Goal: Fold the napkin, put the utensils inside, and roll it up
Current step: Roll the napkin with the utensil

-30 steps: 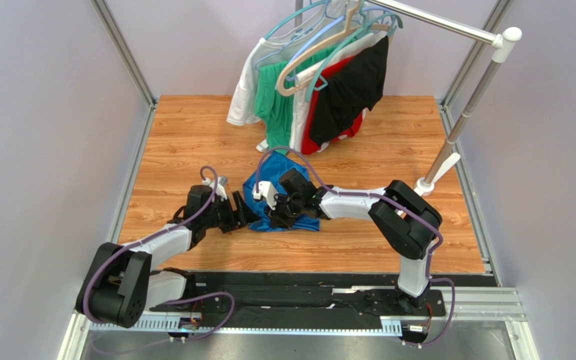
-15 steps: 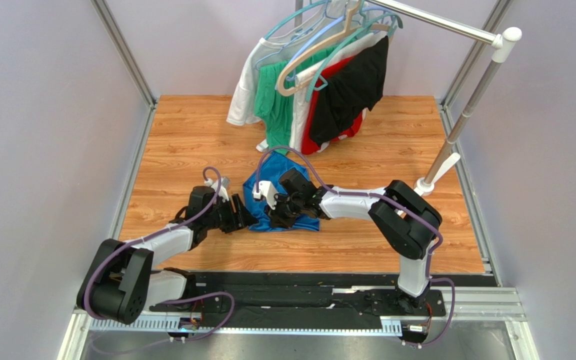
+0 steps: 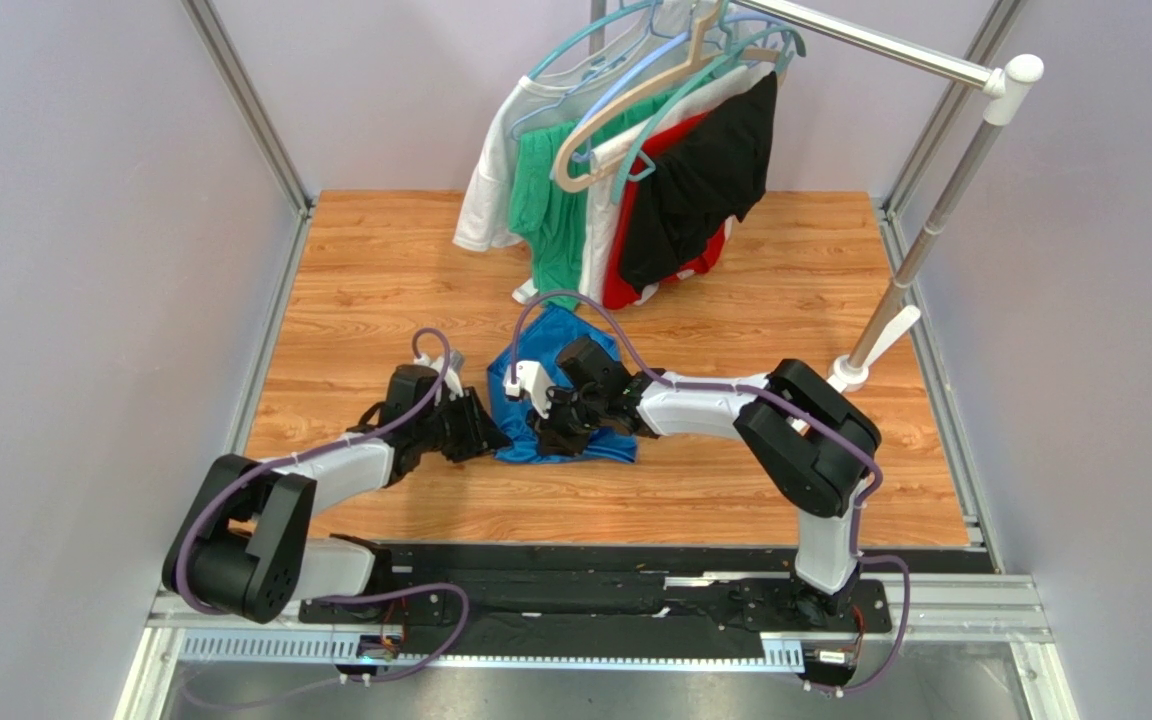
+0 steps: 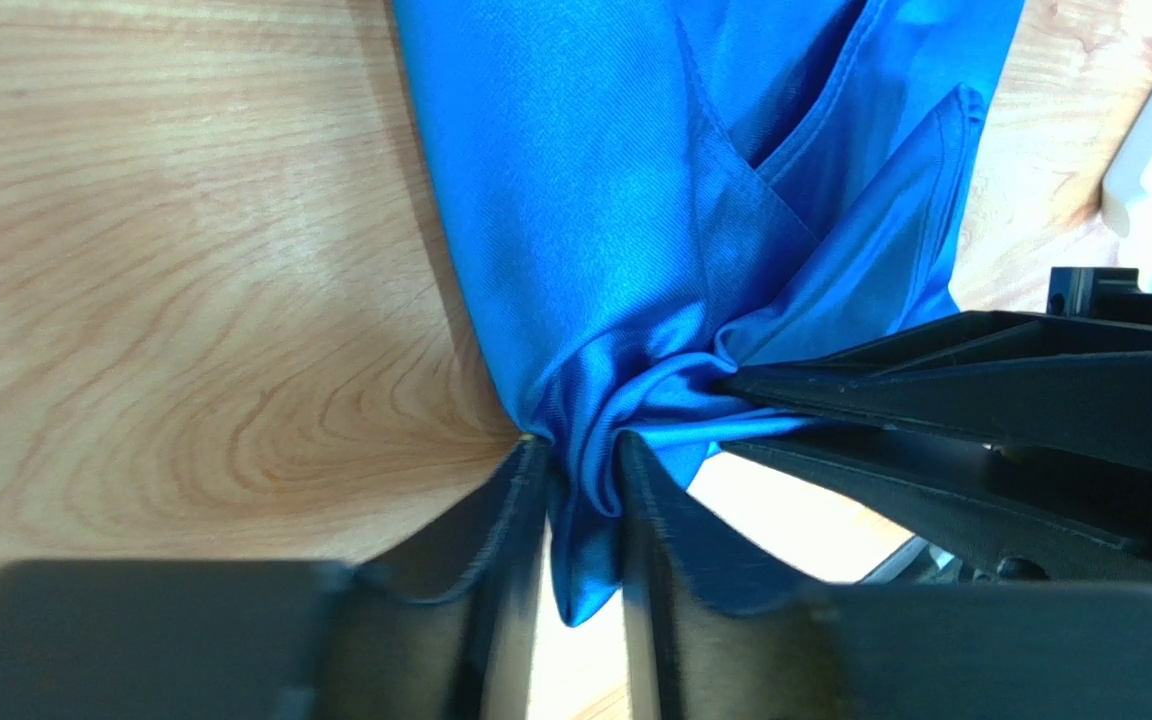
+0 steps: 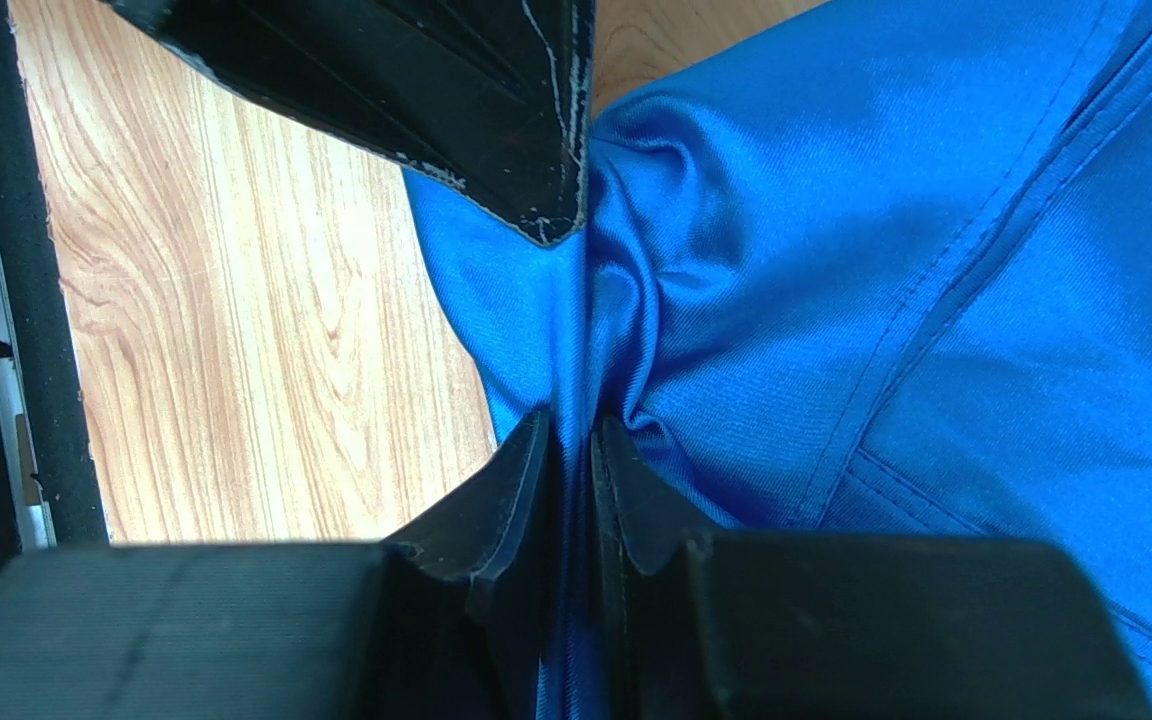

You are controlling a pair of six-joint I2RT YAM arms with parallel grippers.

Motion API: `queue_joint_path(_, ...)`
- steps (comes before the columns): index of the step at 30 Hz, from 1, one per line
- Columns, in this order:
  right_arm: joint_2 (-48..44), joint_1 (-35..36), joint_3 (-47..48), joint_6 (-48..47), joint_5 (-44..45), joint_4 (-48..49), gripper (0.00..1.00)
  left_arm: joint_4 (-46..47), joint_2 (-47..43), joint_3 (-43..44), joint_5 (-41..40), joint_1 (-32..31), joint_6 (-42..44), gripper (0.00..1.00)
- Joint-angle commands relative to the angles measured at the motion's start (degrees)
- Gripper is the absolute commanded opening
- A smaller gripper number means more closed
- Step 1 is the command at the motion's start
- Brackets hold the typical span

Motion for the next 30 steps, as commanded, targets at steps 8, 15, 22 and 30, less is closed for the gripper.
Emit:
queue_joint_path(8, 1.4, -0.1, 0.8, 0.8, -0.1, -3.1, 0.16, -5.0, 4.1, 2.5, -1.6, -0.2, 1.1, 0.00)
queue_joint_path(15, -4.7, -0.1, 0.2, 5.0, 5.7, -1.6, 0.37, -7.2, 4.4, 3.5, -0.8, -0.2, 1.8, 0.00)
queue_joint_path(22, -19.0, -0.1, -4.6, 8.1, 16.7, 0.8, 0.49, -11.5, 4.2, 5.7, -0.2, -0.2, 3.2, 0.00)
queue_joint_path(30, -30.0, 4.1, -14.0, 19.7, 26.8, 3.5, 0.45, -14.4, 5.9, 8.6, 0.8, -0.2, 5.7, 0.00)
